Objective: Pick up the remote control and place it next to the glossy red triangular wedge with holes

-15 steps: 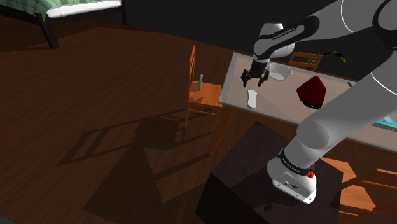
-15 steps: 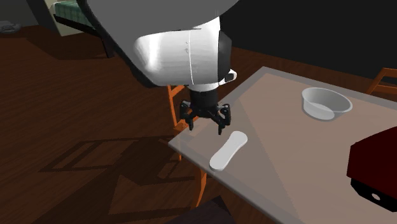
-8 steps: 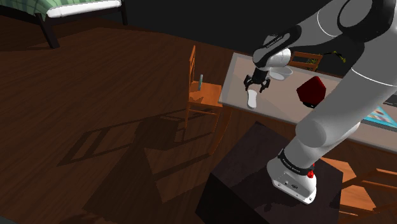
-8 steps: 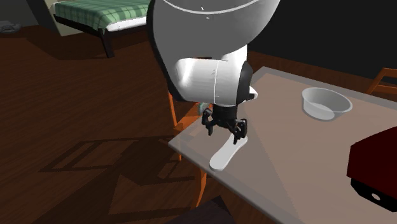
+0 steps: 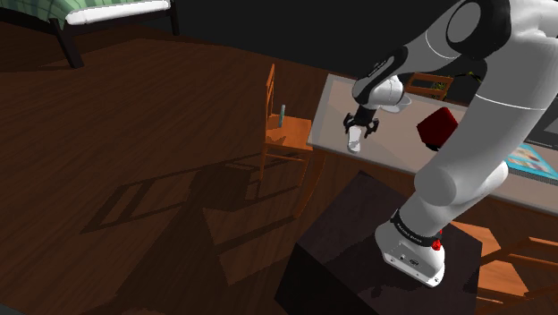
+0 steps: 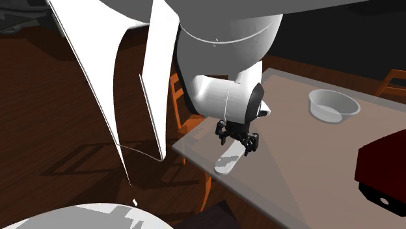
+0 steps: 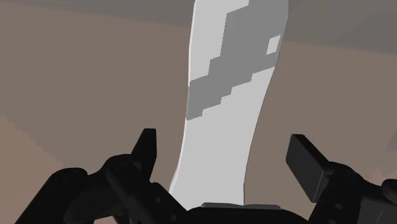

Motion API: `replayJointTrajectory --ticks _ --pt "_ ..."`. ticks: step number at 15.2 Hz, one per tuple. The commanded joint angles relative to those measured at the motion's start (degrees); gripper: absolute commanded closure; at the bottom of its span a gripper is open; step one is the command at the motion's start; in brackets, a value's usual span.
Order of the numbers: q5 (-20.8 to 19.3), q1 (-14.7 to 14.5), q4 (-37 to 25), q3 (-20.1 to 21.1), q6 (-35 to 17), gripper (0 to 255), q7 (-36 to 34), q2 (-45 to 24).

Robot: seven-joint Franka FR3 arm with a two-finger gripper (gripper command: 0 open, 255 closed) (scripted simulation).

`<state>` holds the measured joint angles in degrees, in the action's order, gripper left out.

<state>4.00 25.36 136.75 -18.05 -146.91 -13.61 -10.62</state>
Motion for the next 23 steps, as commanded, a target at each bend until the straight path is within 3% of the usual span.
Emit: replayJointTrajectory --ticks 1,10,11,20,23 --pt "0.9 0.2 0.2 0.3 -1.6 0 0.5 -1.4" --pt "1.6 0.4 0.2 0.6 -2.7 0 1.1 -2.6" --pt "1.6 0.4 0.2 0.6 -2.7 255 1.1 -2.6" --pt "1.6 0.4 0.2 0.6 -2.7 255 1.1 -2.6" --pt "0.3 0.0 0.1 0.1 -0.5 255 0.1 -0.4"
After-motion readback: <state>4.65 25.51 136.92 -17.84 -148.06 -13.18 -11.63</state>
